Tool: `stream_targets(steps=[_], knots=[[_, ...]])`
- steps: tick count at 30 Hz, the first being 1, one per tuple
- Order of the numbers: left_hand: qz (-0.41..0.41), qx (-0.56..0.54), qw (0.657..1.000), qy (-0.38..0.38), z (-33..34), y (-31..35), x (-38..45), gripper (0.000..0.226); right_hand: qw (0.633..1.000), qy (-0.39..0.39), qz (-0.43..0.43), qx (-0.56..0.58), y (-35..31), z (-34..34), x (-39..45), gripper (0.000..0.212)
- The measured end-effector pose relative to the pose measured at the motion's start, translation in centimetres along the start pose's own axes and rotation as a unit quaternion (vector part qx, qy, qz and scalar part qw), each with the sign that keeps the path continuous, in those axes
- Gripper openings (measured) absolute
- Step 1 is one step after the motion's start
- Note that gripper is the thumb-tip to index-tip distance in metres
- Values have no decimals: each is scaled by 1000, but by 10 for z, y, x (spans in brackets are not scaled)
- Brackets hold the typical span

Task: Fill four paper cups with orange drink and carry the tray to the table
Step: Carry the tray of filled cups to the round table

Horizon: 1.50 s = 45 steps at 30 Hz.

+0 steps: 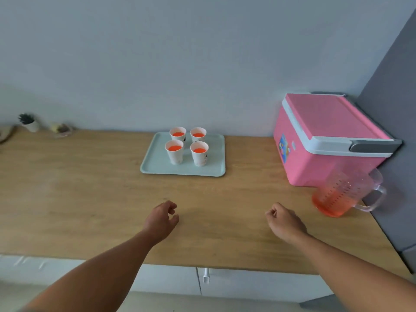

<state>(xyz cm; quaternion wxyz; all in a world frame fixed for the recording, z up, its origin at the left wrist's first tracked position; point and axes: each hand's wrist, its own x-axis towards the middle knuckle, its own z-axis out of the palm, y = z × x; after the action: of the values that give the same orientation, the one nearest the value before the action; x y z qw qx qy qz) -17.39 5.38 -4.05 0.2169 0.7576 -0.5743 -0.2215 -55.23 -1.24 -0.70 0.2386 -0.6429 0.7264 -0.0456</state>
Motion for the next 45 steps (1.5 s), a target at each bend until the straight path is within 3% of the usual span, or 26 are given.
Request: stream_targets(steps=[10, 25, 28, 33, 37, 45], knots=[[-44, 11, 999, 28, -59, -74, 11, 33, 999, -12, -27, -17, -113, 22, 4, 18], [-67, -33, 996, 53, -80, -54, 117, 34, 997, -33, -31, 56, -207, 39, 117, 16], [-69, -44, 995, 51, -81, -46, 141, 40, 993, -42, -23, 105, -219, 42, 137, 20], [-61, -66, 995, 39, -73, -29, 175, 51, 979, -59, 4, 194, -238, 55, 162, 49], [-62, -97, 993, 32, -64, -22, 199, 63, 977, -68, 24, 201, -253, 60, 170, 60], [-77, -125, 989, 19, -58, -20, 231, 82, 975, -27, 44, 215, -274, 74, 174, 46]])
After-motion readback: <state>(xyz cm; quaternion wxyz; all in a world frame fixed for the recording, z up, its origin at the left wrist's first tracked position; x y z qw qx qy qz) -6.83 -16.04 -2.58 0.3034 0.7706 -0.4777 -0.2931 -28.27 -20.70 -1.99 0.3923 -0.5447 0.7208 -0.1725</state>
